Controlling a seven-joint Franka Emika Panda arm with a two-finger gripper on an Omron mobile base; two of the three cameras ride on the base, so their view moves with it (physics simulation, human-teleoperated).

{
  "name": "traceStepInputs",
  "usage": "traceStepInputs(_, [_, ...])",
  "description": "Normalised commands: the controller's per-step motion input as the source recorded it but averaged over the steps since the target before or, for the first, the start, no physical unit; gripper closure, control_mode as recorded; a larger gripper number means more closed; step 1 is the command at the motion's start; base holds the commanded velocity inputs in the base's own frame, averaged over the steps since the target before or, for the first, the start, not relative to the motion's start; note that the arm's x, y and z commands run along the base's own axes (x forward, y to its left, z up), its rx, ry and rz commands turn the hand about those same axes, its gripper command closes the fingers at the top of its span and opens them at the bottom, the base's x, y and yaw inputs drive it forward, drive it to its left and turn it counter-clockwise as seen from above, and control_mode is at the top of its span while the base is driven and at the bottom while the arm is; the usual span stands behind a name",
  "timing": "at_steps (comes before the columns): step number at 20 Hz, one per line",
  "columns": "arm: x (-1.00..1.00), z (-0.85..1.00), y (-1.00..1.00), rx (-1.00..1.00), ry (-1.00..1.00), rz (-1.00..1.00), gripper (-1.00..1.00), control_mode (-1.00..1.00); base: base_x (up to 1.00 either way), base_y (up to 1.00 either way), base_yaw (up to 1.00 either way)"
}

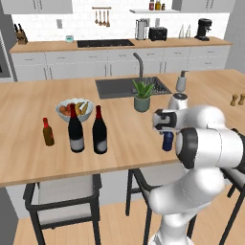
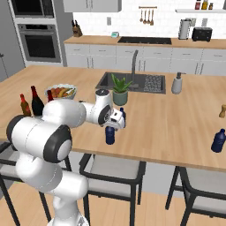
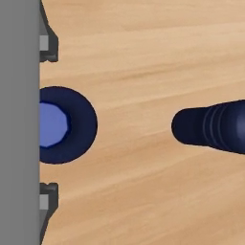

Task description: Move the plastic bottles in the middle to the plastics group, and the glass bottles in the middle to the glass group.

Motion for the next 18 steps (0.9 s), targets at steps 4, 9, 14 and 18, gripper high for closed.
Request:
traceStepInputs(4, [0.22, -0.11, 0.00, 0.00, 0.00, 0.00, -1.00, -1.00, 0.00, 0.00, 0.00])
traceStepInputs(9, [0.17, -0.05, 0.00, 0.00, 0.00, 0.00, -1.00, -1.00, 0.00, 0.00, 0.00])
traceStepInputs(14, [0.01, -0.19, -0.02, 0.00, 0.00, 0.00, -1.00, -1.00, 0.00, 0.00, 0.00])
traceStepInputs(18, [-0.04, -0.37, -0.01, 0.00, -0.02, 0.00, 1.00, -1.00, 0.00, 0.00, 0.00])
